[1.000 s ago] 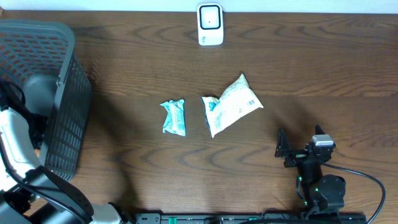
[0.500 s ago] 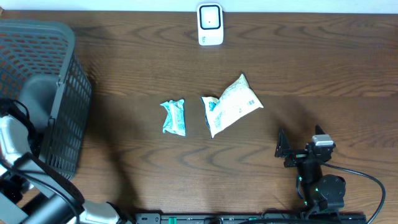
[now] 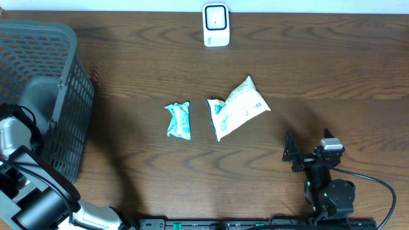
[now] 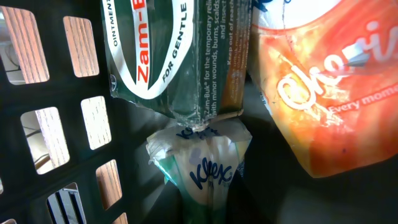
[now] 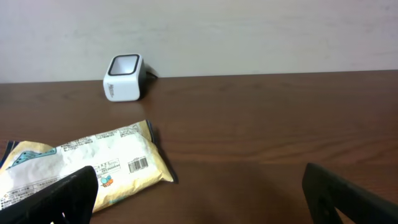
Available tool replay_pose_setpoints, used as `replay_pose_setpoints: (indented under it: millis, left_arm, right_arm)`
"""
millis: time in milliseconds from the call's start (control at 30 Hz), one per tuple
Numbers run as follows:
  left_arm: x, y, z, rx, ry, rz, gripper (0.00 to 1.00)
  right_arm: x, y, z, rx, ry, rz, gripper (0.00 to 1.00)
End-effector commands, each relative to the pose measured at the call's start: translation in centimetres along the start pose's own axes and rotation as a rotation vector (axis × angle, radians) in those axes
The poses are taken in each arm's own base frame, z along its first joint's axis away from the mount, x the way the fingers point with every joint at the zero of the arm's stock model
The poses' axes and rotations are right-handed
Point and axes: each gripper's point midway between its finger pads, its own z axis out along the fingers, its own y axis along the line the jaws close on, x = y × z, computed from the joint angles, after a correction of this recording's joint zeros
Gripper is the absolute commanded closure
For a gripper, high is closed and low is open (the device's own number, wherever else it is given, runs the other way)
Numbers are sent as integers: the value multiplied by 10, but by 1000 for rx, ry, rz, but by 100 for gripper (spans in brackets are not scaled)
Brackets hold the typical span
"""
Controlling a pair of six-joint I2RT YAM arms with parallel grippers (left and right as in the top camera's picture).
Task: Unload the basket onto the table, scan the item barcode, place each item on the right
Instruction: 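Reach the left gripper into the basket and grasp the small Kleenex pack, then carry the Kleenex pack out and set it beside the green pack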
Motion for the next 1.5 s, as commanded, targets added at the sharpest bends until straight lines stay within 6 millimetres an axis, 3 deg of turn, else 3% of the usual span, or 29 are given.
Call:
replay_pose_setpoints:
  millis: [0,100,200,333,467,533,667,833,933,1133,1167,1300,1333,1467]
  left_arm:
    - [-2,1,-3,7,-4,-15,93]
    - [-10,-4,-22,75,-32,-37,93]
    - [-20,-12,-58,210,-88,-73,93]
    - [-32,-15,-129,448,-213,-118,93]
    - [-28,-1,-201,675,-357,-144,93]
    - [-18,9,-239,807,-429,-140,92]
    - [12,26,-294,1008,-523,-98,93]
    - [71,24,-339,1222,-551,125,93]
    - [101,12,-338,1243,-510,277,93]
    - [160,-31,-306,1193,-361,616,93]
    - [180,-49,-293,1159,-296,717,93]
    - [216,-84,-263,1045,-180,873,93]
    - [233,-101,-250,990,-147,936,93]
    - [259,-130,-220,854,-121,987,93]
  right_arm:
    - [1,0,0,-1,1,-6,1]
    - [1,0,0,-1,1,-6,1]
    - [1,0,0,-1,1,-6,1]
    - [1,0,0,-1,1,-6,1]
    - [1,0,0,-1,1,-6,1]
    - [1,0,0,-1,1,-6,1]
    - [1,0,0,-1,1,-6,1]
    - [1,0,0,-1,1,-6,1]
    - [1,0,0,-1,1,-6,1]
    - [1,0,0,-1,1,-6,1]
    - [1,0,0,-1,1,-6,1]
    - [1,0,0,-1,1,-6,1]
    - [1,0,0,-1,1,-6,1]
    - [1,0,0,-1,1,-6,1]
